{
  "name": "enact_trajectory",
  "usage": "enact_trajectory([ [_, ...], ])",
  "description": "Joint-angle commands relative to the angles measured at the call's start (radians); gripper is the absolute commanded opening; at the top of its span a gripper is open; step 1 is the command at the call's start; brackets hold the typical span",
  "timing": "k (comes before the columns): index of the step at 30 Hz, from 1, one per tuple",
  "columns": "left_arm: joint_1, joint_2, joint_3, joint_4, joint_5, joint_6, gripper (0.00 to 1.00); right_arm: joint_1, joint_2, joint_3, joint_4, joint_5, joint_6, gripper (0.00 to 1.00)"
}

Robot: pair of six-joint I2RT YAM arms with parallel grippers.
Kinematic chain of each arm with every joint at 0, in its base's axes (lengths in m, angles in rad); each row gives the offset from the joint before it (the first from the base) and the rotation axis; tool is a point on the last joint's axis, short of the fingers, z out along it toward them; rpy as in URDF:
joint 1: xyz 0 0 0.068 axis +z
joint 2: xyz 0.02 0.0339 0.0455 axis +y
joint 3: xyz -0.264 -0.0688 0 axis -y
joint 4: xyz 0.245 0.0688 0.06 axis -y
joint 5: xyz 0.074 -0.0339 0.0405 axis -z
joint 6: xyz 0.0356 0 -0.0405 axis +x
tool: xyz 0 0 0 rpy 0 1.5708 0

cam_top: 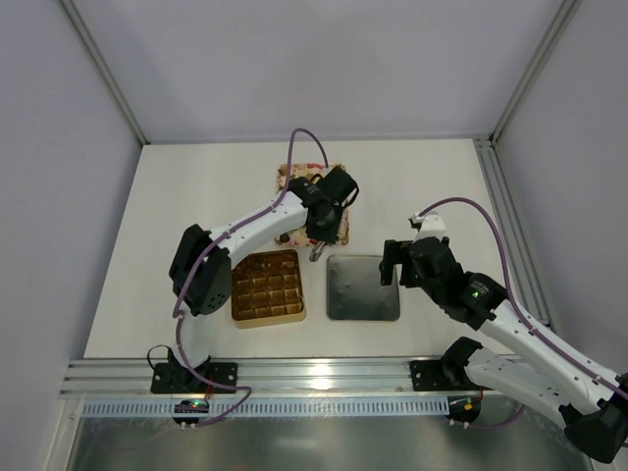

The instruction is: Pack the chocolate

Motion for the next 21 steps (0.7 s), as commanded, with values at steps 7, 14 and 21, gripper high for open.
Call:
enact_trajectory([
  [7,-0.004,-0.069,0.082,-0.040,-0.073,0.026,0.19,-0.005,-0.006,0.007,0.025,0.012,-0.007,1.00],
  [14,0.007,-0.122,0.066,-0.055,-0.078,0.027,0.19,-0.007,0.015,0.008,0.045,0.003,-0.010,1.00],
  [21,0.019,-0.210,0.016,-0.076,-0.078,0.027,0.19,-0.007,0.046,0.011,0.072,-0.018,-0.010,1.00],
])
